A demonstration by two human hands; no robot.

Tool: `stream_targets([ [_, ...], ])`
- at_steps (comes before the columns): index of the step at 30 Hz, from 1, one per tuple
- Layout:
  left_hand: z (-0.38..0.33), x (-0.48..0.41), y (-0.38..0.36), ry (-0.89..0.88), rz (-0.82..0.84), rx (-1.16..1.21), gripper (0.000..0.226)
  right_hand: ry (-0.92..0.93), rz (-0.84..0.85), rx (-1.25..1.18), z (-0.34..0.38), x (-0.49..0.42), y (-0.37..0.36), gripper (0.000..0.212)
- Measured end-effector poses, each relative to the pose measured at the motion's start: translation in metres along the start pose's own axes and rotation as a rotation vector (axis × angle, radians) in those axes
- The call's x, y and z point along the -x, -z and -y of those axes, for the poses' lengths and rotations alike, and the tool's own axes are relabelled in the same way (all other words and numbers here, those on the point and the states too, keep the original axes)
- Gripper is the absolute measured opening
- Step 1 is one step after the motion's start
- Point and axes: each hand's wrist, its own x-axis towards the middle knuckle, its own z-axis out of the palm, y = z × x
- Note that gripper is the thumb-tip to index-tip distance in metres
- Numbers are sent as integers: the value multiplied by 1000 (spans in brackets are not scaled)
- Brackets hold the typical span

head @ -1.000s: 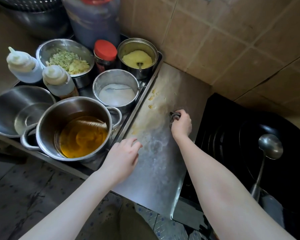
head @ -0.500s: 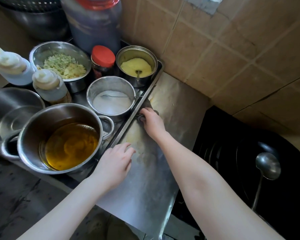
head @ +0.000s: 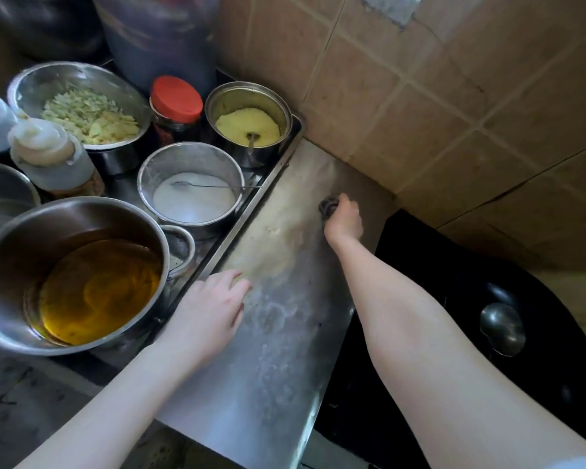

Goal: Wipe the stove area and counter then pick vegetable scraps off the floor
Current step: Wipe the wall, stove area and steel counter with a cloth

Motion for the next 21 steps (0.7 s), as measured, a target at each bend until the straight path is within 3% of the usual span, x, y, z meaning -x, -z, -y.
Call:
stream_targets([
  [6,-5,-2,-1,-9,-3,36,36,-180,-35,-101,-22,-12,19,45],
  [10,0,-6,-3,15,-20,65,34,-184,-51,-86,-12,-22,16,31],
  [21,0,-43,-3,25,-67,-17,36,373,208,45,66,-42,-9,40],
])
